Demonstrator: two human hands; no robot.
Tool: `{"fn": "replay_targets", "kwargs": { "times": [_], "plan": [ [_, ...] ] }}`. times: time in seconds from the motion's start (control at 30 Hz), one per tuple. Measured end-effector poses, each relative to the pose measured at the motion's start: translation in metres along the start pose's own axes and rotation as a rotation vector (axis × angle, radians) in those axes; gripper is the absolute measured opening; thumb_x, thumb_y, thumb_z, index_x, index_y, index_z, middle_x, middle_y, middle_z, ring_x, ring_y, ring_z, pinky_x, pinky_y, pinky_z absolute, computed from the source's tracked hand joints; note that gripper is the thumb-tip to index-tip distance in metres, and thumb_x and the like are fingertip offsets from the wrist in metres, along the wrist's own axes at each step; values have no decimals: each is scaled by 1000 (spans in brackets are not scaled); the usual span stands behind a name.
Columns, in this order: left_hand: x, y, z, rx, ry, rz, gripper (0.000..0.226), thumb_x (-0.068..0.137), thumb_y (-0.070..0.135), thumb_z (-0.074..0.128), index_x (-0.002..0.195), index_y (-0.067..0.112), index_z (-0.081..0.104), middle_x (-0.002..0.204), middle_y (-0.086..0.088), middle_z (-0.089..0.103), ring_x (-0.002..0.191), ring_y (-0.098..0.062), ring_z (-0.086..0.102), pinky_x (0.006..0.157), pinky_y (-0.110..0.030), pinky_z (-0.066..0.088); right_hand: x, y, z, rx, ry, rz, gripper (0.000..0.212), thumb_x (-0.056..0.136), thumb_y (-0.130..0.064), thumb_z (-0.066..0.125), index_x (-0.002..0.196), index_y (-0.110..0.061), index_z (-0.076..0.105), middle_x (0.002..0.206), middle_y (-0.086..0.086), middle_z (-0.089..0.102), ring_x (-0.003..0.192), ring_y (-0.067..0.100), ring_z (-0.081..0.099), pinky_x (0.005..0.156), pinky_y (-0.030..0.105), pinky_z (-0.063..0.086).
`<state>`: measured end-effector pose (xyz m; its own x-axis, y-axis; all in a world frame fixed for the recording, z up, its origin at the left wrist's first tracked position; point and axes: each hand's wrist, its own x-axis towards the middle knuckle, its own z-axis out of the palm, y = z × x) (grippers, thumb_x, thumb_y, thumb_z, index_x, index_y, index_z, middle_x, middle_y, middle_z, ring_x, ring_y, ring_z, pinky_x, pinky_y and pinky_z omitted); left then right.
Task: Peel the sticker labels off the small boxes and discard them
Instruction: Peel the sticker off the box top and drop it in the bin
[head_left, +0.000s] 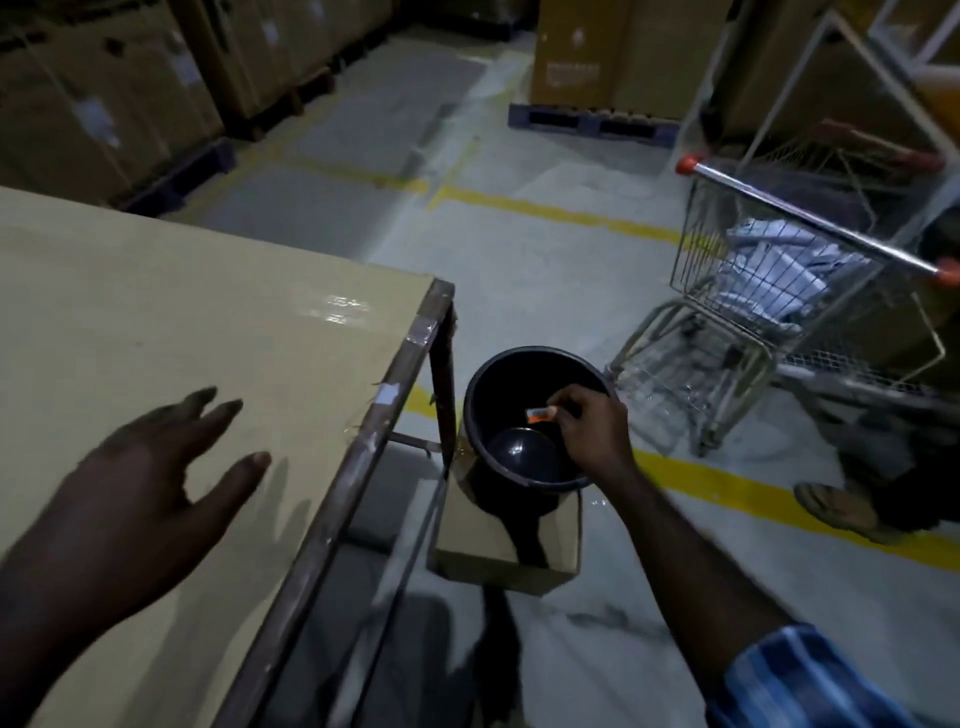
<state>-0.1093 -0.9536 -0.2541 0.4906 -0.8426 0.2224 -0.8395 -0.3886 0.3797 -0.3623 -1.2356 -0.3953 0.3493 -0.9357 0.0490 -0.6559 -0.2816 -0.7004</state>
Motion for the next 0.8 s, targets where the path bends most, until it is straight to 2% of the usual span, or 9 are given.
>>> {"fn": "replay_targets", "kwargs": {
  "times": [0.07, 0.23, 0.3, 0.33, 0.4, 0.47, 0.57, 0.73, 0.8],
  "plan": [
    [30, 31, 20, 25, -88, -35, 53, 78, 66, 42, 126, 46, 50, 140, 8, 46, 127, -25, 49, 100, -45, 42, 27, 29, 14, -45, -76, 53, 8, 80, -10, 71, 81, -17, 73, 85, 4, 73, 84, 21, 67, 71, 22, 39],
    [77, 46, 69, 52, -171, -72, 62, 80, 55, 51, 130, 20, 59, 144, -2, 48, 112, -28, 59, 84, -44, 46, 76, 76, 48, -162, -285, 134, 11, 82, -14, 69, 89, -14, 78, 93, 10, 74, 93, 28, 67, 82, 32, 49],
    [87, 48, 78, 35, -186, -86, 59, 80, 58, 49, 129, 28, 59, 144, 3, 47, 105, -24, 61, 80, -42, 46, 87, 85, 59, -211, -350, 129, 16, 83, -15, 66, 93, -13, 78, 93, 12, 75, 95, 32, 68, 82, 34, 51],
    [91, 49, 80, 16, -201, -80, 54, 79, 63, 46, 127, 40, 55, 143, 11, 44, 104, -21, 60, 81, -42, 46, 92, 88, 63, -236, -371, 131, 16, 83, -16, 65, 92, -12, 77, 92, 14, 75, 95, 35, 67, 79, 36, 51],
    [98, 47, 84, -9, -207, -72, 40, 79, 69, 40, 119, 63, 40, 139, 32, 30, 113, -16, 52, 90, -43, 45, 101, 92, 68, -281, -401, 133, 16, 85, -17, 59, 89, -10, 73, 90, 18, 72, 93, 40, 65, 74, 39, 50],
    [101, 43, 86, -22, -201, -81, 37, 79, 70, 39, 115, 72, 33, 133, 41, 18, 123, -16, 47, 94, -44, 44, 108, 95, 71, -328, -422, 114, 14, 86, -16, 54, 91, -8, 65, 94, 23, 67, 94, 46, 62, 74, 43, 50],
    [105, 43, 88, -25, -201, -119, 38, 79, 69, 40, 116, 73, 32, 132, 41, 19, 129, -20, 46, 96, -45, 43, 115, 100, 73, -400, -447, 81, 12, 90, -14, 51, 99, -7, 51, 99, 26, 62, 96, 48, 60, 74, 45, 48],
    [111, 48, 90, -24, -194, -155, 38, 79, 68, 42, 115, 72, 33, 138, 25, 33, 130, -22, 46, 97, -45, 44, 122, 109, 73, -425, -437, 96, 10, 90, -13, 52, 97, -6, 54, 99, 25, 64, 97, 47, 61, 73, 42, 48],
    [112, 47, 90, -28, -187, -162, 38, 79, 68, 42, 115, 72, 34, 139, 26, 35, 131, -22, 45, 97, -46, 45, 126, 108, 71, -407, -397, 103, 13, 92, -16, 52, 99, -6, 55, 100, 25, 64, 97, 47, 61, 73, 43, 48]
  ]
}}
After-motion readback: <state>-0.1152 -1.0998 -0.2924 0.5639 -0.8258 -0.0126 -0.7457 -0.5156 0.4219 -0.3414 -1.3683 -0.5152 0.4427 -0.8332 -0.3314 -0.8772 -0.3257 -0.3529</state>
